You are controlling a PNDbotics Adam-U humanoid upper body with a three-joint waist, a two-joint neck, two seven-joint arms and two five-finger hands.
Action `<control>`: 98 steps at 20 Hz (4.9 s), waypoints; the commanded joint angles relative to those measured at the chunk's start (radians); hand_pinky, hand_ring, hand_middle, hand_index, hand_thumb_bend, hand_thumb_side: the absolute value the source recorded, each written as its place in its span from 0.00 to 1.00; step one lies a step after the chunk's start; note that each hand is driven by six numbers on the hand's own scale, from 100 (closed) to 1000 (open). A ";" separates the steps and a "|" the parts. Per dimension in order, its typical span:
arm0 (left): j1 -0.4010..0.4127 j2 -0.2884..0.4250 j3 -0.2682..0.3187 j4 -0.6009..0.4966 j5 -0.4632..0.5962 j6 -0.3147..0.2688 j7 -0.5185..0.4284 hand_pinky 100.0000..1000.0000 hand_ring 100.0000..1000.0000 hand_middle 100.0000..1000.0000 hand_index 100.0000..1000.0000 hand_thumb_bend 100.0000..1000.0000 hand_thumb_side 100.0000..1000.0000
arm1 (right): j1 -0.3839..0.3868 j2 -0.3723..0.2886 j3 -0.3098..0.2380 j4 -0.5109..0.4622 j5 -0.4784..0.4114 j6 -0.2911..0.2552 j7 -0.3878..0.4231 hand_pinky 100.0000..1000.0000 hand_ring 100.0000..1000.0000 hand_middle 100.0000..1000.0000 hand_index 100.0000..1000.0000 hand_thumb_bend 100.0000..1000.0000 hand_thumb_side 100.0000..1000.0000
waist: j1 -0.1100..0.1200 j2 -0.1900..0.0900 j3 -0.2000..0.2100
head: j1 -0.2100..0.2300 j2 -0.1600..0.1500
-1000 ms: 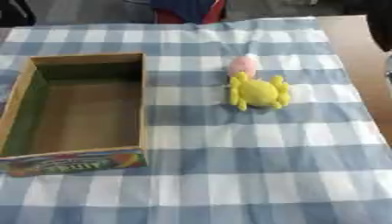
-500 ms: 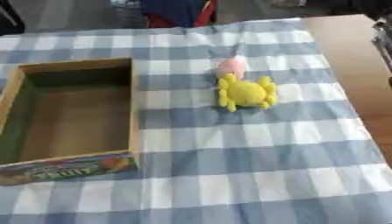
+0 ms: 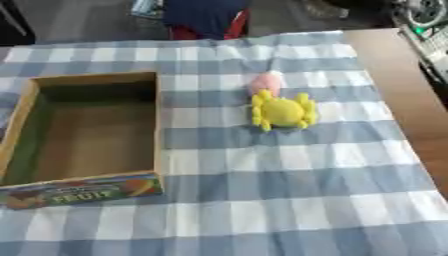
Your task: Pick up objects on the table and place them in the box.
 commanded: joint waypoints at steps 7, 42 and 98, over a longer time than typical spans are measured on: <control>0.004 0.043 -0.009 -0.020 0.001 0.000 0.000 0.31 0.56 0.49 0.81 0.38 0.53 | -0.103 0.000 0.093 0.158 0.073 -0.056 0.009 0.70 0.80 0.78 0.98 0.00 1.00 | 0.002 -0.025 -0.002 | 0.005 0.003; -0.011 0.029 -0.012 -0.020 0.001 0.003 -0.021 0.31 0.55 0.48 0.81 0.38 0.52 | 0.076 -0.105 0.069 0.115 0.097 -0.059 0.248 0.78 0.91 0.92 1.00 0.37 0.98 | -0.004 0.019 0.002 | 0.011 -0.033; -0.023 0.013 -0.017 -0.020 0.006 0.004 -0.033 0.30 0.55 0.48 0.80 0.38 0.51 | 0.200 -0.068 0.124 0.086 0.392 -0.146 0.112 0.73 0.88 0.82 1.00 0.33 0.90 | -0.007 0.042 0.011 | 0.001 -0.035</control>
